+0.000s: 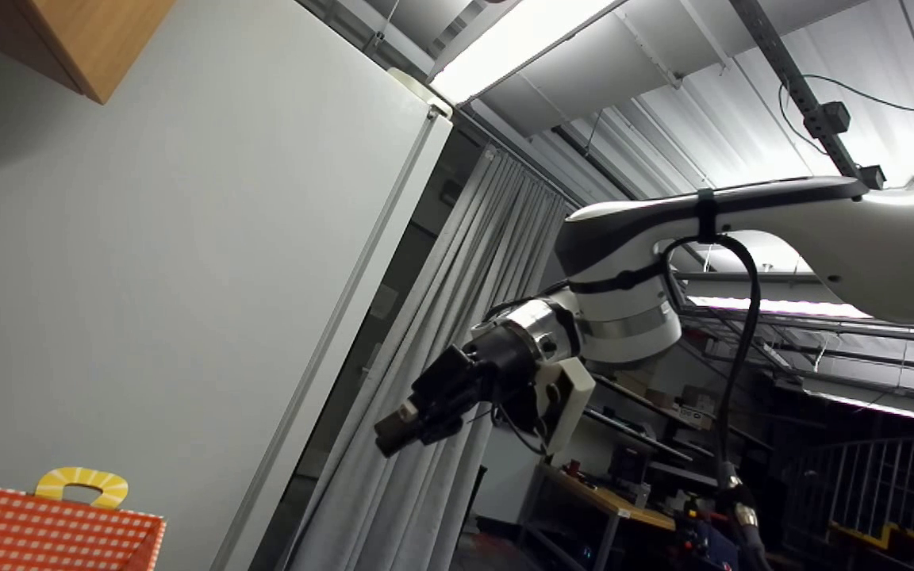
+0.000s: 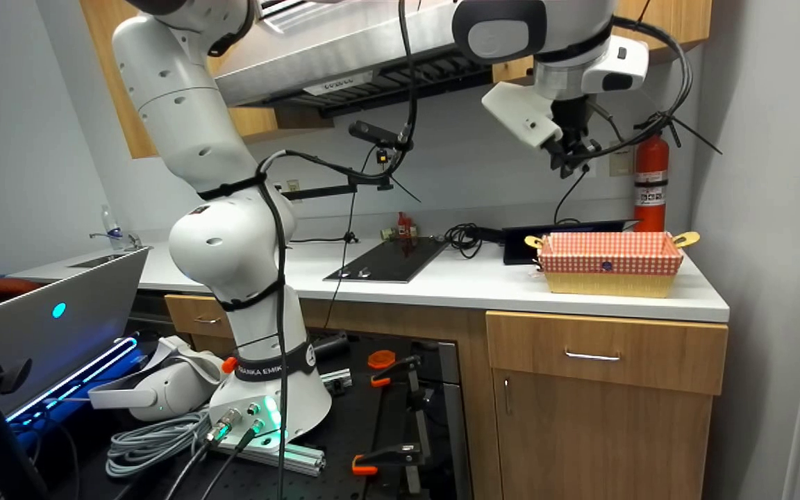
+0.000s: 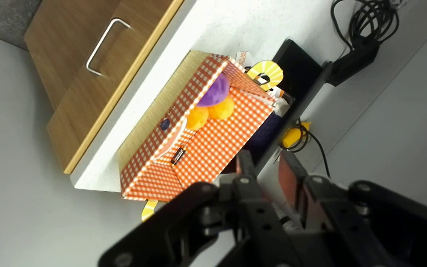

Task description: Close the open drawer

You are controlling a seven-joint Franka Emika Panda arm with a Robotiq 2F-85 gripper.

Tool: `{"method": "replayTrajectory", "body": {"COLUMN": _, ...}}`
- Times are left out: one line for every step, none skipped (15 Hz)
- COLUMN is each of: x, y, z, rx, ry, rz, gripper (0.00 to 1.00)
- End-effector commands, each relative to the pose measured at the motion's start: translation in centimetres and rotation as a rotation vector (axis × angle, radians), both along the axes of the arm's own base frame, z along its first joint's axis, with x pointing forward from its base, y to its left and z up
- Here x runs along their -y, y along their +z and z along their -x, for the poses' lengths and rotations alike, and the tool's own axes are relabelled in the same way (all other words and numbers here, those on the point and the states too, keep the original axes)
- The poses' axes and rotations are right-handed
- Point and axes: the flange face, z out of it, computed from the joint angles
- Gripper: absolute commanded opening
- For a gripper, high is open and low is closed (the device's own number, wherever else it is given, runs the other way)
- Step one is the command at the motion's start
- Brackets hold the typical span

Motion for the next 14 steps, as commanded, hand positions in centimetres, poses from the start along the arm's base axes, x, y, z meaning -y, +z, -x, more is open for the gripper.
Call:
{"method": "replayTrajectory", "body": {"x": 0.1, "y": 0.72, "z": 0.88, "rx": 0.004, "ry": 0.022, "rz": -0.016, "gripper": 0.57}}
{"method": "replayTrajectory", "body": {"x": 0.11, "y": 0.72, "z": 0.88, "rx": 0.004, "ry": 0.021, "rz": -0.016, "gripper": 0.65}}
{"method": "replayTrajectory", "body": {"x": 0.11, "y": 0.72, "z": 0.87, "rx": 0.005, "ry": 0.021, "rz": -0.016, "gripper": 0.72}}
{"method": "replayTrajectory", "body": {"x": 0.11, "y": 0.72, "z": 0.88, "rx": 0.005, "ry": 0.02, "rz": -0.017, "gripper": 0.81}}
{"method": "replayTrajectory", "body": {"x": 0.1, "y": 0.72, "z": 0.88, "rx": 0.005, "ry": 0.019, "rz": -0.018, "gripper": 0.87}}
{"method": "replayTrajectory", "body": {"x": 0.1, "y": 0.72, "z": 0.88, "rx": 0.005, "ry": 0.019, "rz": -0.018, "gripper": 0.94}}
{"method": "replayTrajectory", "body": {"x": 0.1, "y": 0.72, "z": 0.88, "rx": 0.005, "ry": 0.019, "rz": -0.018, "gripper": 0.99}}
{"method": "replayTrajectory", "body": {"x": 0.1, "y": 0.72, "z": 0.88, "rx": 0.005, "ry": 0.019, "rz": -0.018, "gripper": 1.0}}
{"method": "replayTrajectory", "body": {"x": 0.1, "y": 0.72, "z": 0.88, "rx": 0.004, "ry": 0.019, "rz": -0.019, "gripper": 1.0}}
{"method": "replayTrajectory", "body": {"x": 0.11, "y": 0.73, "z": 0.88, "rx": 0.005, "ry": 0.019, "rz": -0.018, "gripper": 1.0}}
{"method": "replayTrajectory", "body": {"x": 0.11, "y": 0.72, "z": 0.87, "rx": 0.006, "ry": 0.018, "rz": -0.018, "gripper": 1.0}}
{"method": "replayTrajectory", "body": {"x": 0.11, "y": 0.73, "z": 0.87, "rx": 0.006, "ry": 0.017, "rz": -0.018, "gripper": 1.0}}
{"method": "replayTrajectory", "body": {"x": 0.13, "y": 0.73, "z": 0.87, "rx": 0.007, "ry": 0.016, "rz": -0.017, "gripper": 1.0}}
{"method": "replayTrajectory", "body": {"x": 0.15, "y": 0.72, "z": 0.88, "rx": 0.003, "ry": 0.014, "rz": -0.014, "gripper": 1.0}}
